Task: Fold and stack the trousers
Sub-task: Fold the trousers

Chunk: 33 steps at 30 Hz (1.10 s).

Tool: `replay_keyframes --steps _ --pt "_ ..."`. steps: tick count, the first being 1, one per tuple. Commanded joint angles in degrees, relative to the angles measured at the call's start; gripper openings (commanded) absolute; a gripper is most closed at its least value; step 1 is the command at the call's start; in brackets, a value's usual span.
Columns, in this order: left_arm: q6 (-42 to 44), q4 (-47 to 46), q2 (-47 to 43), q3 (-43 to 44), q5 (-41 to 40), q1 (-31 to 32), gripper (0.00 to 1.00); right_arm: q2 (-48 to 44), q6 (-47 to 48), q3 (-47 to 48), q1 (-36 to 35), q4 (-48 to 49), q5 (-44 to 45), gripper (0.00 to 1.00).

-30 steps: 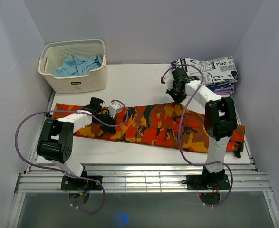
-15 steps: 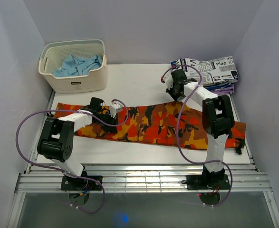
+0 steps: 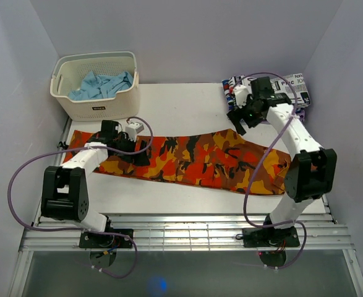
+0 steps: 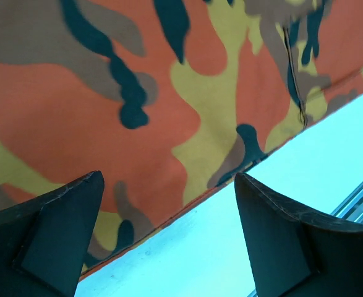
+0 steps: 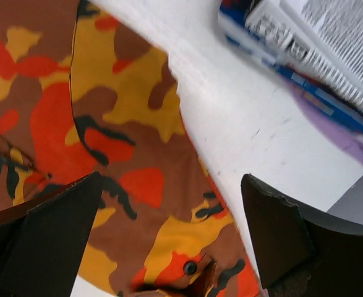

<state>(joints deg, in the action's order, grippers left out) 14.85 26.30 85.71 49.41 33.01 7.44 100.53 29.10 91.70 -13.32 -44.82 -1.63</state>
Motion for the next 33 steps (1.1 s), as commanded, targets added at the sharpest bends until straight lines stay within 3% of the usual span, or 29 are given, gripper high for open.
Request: replay_keyframes --steps 1,3,7,10,13,21,28,33 --pt "-6.1 -0.3 0.8 3.8 4.1 -4.8 0.98 -4.4 2.8 -10.2 5.7 -10.9 -6.0 0.98" --pt "-8.3 0.6 2.3 4.7 4.3 -7.1 0.98 -7.3 4.7 -13.6 11.7 -11.9 -8.5 0.95" --pt "-4.4 5.4 6.0 6.0 2.1 -7.4 0.98 -12.1 8.9 -14.3 23.1 -17.3 -14.6 0.85" --pt "-3.3 4.9 5.6 4.9 0.8 -7.4 0.98 -14.7 11.8 -11.8 29.8 -20.9 -18.2 0.65" --pt "-3.0 5.0 5.3 5.2 -0.1 -7.4 0.98 -16.9 13.4 -12.9 34.1 -21.2 -19.2 0.55" --pt "-2.9 5.1 4.1 5.1 -2.2 -7.4 0.97 -14.1 9.1 -21.4 38.4 -17.9 -16.0 0.53" --pt "-3.2 2.8 1.7 0.6 -1.0 -7.4 0.98 -9.4 1.6 -19.3 38.4 -16.8 -18.2 0.64" --pt "-3.7 1.6 2.0 -0.5 -1.0 -7.4 0.98 -6.7 -0.6 -20.0 38.4 -14.7 -16.5 0.52"
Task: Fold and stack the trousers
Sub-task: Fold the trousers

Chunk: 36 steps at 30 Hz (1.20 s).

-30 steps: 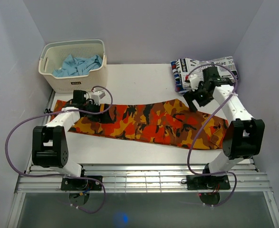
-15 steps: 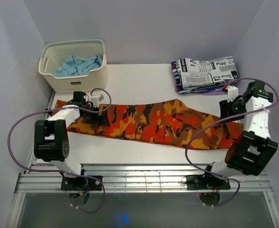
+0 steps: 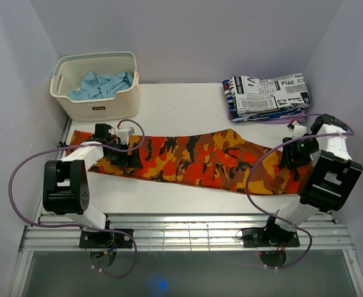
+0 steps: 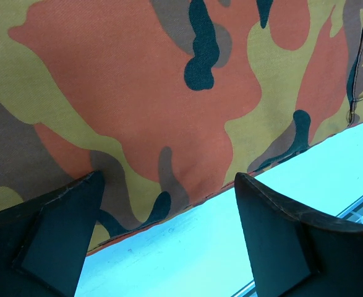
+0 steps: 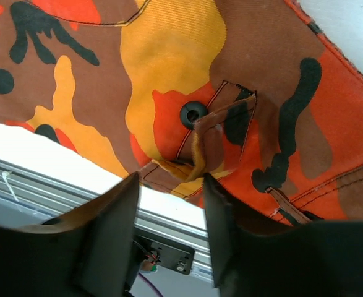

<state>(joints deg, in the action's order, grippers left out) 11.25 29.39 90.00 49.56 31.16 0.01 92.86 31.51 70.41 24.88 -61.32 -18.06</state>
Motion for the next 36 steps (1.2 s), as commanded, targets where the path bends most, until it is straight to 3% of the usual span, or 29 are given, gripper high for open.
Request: replay_keyframes --steps 1,8,14,22,25,30,36 --pt "-0.1 -1.6 -2.1 -0.5 0.9 0.1 0.98 1.4 -3.2 1.1 0.2 2.3 0.0 0.48" --pt "0.0 -1.5 -1.4 -0.4 1.0 0.1 0.98 2.6 -2.5 -1.4 0.0 4.8 0.1 0.17" --pt "-0.3 -1.3 -0.4 -0.1 1.6 0.1 0.98 4.2 -2.2 -6.1 -1.2 7.9 -1.6 0.11" --pt "1.0 0.7 0.9 2.1 1.4 0.1 0.98 9.3 1.0 -8.7 -1.8 7.2 -6.0 0.13" --pt "1.2 0.8 1.0 2.2 1.8 0.1 0.98 4.2 3.0 -7.0 -1.7 5.2 -7.9 0.23" --pt "1.1 0.8 0.4 1.9 2.3 0.1 0.98 -3.0 3.4 0.4 -0.7 0.9 -6.9 0.32" --pt "0.7 0.6 -0.6 0.9 1.9 0.1 0.98 -6.6 0.6 2.1 -0.1 4.7 2.3 0.28"
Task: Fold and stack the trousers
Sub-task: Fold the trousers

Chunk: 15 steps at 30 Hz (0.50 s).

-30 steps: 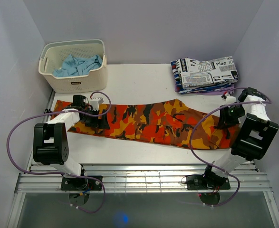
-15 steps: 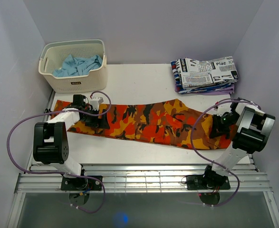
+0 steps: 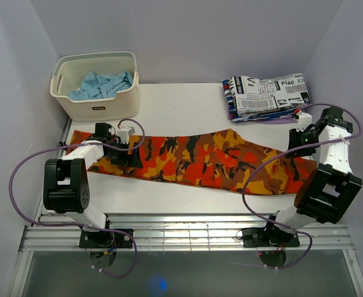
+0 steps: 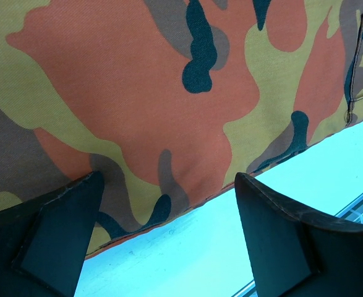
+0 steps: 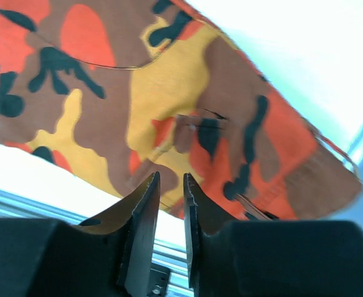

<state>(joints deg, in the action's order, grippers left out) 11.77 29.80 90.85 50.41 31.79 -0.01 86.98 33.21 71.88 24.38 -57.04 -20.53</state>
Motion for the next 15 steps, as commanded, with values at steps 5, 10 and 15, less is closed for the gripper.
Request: replay_keyframes --steps 5,10,15 --pt "-1.7 -0.2 -4.9 0.8 -0.8 -1.6 0.98 4.6 -3.2 -2.4 0.2 3.2 4.5 0.22" --pt "-2.6 6.4 -4.5 8.5 -2.2 -10.0 0.98 8.4 -4.0 -9.1 -2.7 11.1 7.6 0.21" --pt "1.0 10.9 -0.5 15.7 -7.9 -23.9 0.98 11.5 -2.6 -13.3 -3.7 17.5 13.1 0.21"
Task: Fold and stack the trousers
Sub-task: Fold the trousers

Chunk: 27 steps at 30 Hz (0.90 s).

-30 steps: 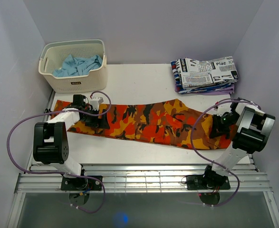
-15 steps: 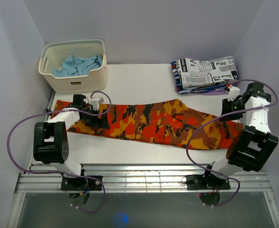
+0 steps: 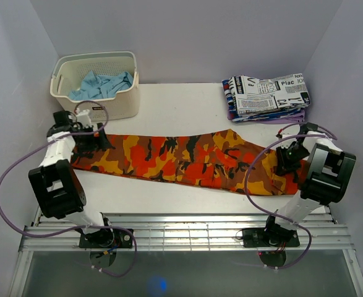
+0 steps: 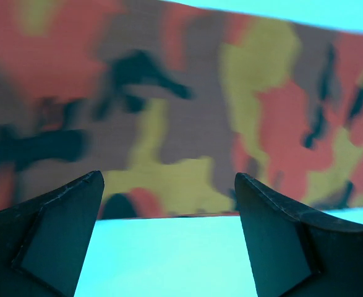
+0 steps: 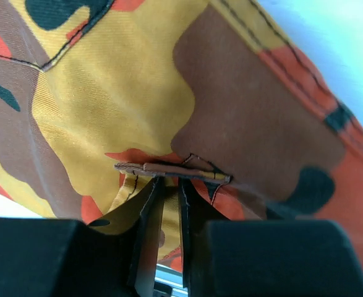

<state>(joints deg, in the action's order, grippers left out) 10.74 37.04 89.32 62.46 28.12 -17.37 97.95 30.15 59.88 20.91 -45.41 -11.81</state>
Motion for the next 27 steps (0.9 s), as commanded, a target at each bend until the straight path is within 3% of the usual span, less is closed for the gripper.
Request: replay_keyframes --steps 1,5,8,14,19,22,27 --pt "3.5 4.2 1.8 5.9 -6.2 -8.3 0.98 0.7 1.4 -1.4 -0.3 6.6 5.5 0.21" --pt "7.4 5.9 7.4 11.2 -7.8 -15.1 0.98 1.2 3.8 -0.5 0.6 8.6 10.0 0.2" --pt "9.2 5.3 10.8 13.4 -9.9 -16.2 0.98 1.8 6.0 0.8 1.3 9.3 13.1 0.2" --pt "10.3 2.6 15.4 15.4 -13.7 -16.3 0.98 0.7 11.2 0.8 3.9 12.7 17.7 0.2" --pt "11.1 3.6 18.2 15.6 -9.5 -16.2 0.95 0.7 11.8 1.6 4.4 11.0 15.7 0.21" --pt "12.4 5.1 19.4 13.2 -5.6 -15.2 0.92 1.0 11.6 2.3 4.3 9.7 15.2 0.21" --pt "12.1 3.0 20.3 6.9 -6.8 -11.9 0.84 0.9 11.5 3.0 4.1 8.7 14.8 0.22"
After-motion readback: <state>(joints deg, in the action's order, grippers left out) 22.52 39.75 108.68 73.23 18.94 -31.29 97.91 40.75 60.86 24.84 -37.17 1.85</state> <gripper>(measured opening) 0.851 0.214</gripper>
